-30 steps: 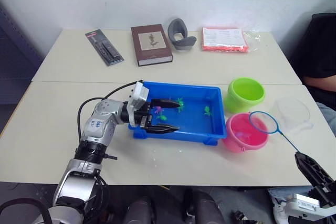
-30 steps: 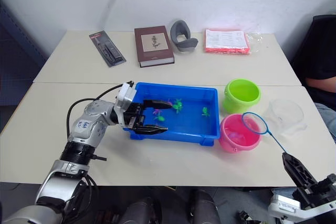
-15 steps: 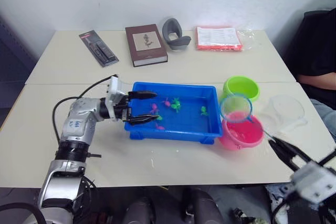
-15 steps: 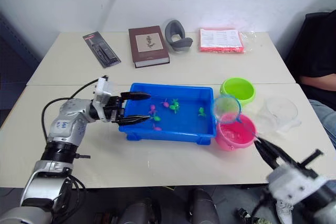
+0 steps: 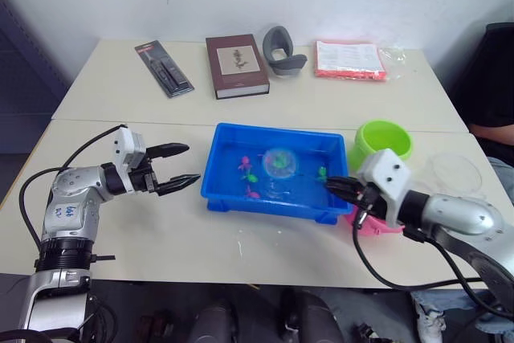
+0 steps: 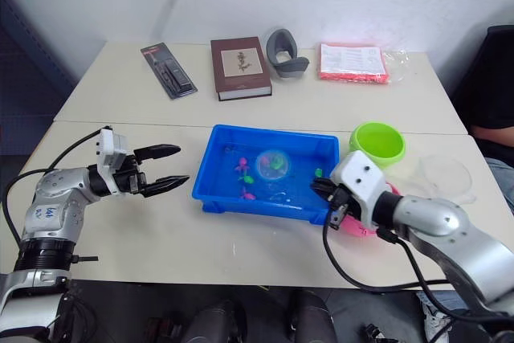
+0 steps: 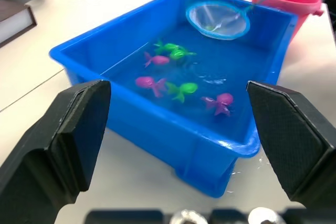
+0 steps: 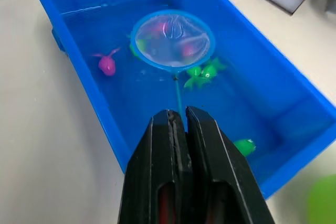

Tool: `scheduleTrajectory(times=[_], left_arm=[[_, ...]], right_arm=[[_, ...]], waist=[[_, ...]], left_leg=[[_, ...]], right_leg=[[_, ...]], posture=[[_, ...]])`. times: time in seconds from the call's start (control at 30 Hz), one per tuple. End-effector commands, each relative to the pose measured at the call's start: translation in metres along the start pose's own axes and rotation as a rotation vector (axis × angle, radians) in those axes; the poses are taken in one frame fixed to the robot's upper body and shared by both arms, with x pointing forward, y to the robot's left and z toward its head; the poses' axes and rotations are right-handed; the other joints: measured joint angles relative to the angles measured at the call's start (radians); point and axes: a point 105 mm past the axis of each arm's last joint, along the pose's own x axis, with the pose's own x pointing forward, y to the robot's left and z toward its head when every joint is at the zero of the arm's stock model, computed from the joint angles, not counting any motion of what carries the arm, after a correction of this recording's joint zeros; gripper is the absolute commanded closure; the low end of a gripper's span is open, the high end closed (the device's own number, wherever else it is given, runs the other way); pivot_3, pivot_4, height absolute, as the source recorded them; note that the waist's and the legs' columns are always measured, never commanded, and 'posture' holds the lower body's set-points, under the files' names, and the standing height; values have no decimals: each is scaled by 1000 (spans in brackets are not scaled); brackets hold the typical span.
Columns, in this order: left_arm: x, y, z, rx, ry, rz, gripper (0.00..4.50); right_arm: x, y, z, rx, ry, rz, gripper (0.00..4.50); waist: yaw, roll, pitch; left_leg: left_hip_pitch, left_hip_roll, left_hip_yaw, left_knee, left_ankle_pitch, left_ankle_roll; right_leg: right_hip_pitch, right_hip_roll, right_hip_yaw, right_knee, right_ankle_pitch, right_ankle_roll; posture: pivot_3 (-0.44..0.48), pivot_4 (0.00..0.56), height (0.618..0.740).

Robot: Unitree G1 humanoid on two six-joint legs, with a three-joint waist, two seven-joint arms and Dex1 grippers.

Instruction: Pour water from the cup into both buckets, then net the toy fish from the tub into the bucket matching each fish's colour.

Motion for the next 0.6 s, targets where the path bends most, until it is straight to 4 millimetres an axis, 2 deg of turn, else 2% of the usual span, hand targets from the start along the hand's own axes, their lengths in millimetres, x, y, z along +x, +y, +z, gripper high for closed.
scheduleTrajectory(times=[0.03, 0.23, 0.6], left_arm=[[-1, -1, 11, 55, -4, 8, 60], [5, -8, 13, 47, -11, 2, 60], [7, -11, 15, 48, -6, -1, 60]], right_arm=[[15, -14, -7, -15, 61, -34, 4500], [30, -28, -13, -68, 135, -65, 4500], [27, -34, -18, -137, 242, -81, 4500]], waist=[[-2, 0, 0], [-2, 0, 0], [-4, 0, 0]], left_leg=[[-1, 0, 0, 1, 0, 0], [-3, -1, 0, 1, 1, 1], [-3, -1, 0, 1, 1, 1]], right_leg=[[-2, 1, -1, 0, 0, 0], [-2, 4, -3, 0, 0, 1], [-2, 4, -3, 0, 1, 1]], posture=[[0, 150, 740], [0, 150, 740], [0, 150, 740]])
